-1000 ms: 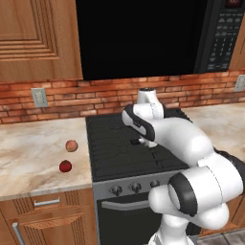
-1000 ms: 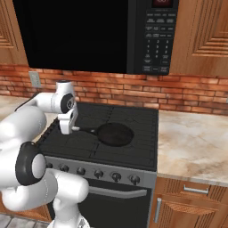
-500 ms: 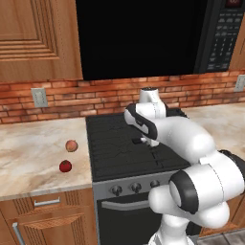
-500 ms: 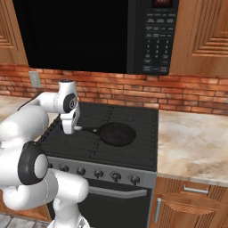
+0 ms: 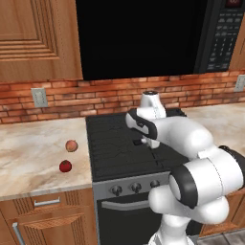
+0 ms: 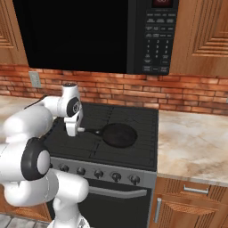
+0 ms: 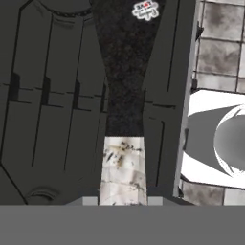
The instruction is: Place the pan on the front right burner on the stove. Then place the tomato and the onion in the pan and turn on the front right burner.
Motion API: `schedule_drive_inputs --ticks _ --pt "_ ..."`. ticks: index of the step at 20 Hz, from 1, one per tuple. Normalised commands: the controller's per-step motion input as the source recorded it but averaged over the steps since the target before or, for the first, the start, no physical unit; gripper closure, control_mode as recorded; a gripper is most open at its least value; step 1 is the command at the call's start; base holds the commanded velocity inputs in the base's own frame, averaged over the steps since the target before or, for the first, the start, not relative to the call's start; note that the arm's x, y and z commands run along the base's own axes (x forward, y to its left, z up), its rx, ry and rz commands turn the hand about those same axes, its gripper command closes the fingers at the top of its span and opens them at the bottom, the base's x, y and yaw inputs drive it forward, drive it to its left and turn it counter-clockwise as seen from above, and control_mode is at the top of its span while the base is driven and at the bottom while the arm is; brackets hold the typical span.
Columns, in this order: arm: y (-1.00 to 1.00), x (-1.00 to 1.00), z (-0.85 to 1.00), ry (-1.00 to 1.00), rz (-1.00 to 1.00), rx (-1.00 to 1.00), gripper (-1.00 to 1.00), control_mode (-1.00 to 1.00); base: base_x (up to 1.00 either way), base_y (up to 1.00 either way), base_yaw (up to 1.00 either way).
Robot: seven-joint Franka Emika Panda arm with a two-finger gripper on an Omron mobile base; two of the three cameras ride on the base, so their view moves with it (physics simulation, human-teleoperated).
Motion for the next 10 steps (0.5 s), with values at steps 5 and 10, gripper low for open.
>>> schedule_drive_inputs --ticks 5,10 --pt "-0.12 0.17 -0.23 0.0 0.0 0.0 1.0 -1.0 0.0 0.0 0.0" --pt "-0.12 0.13 -0.14 0.0 0.0 0.0 1.0 -1.0 0.0 0.0 0.0"
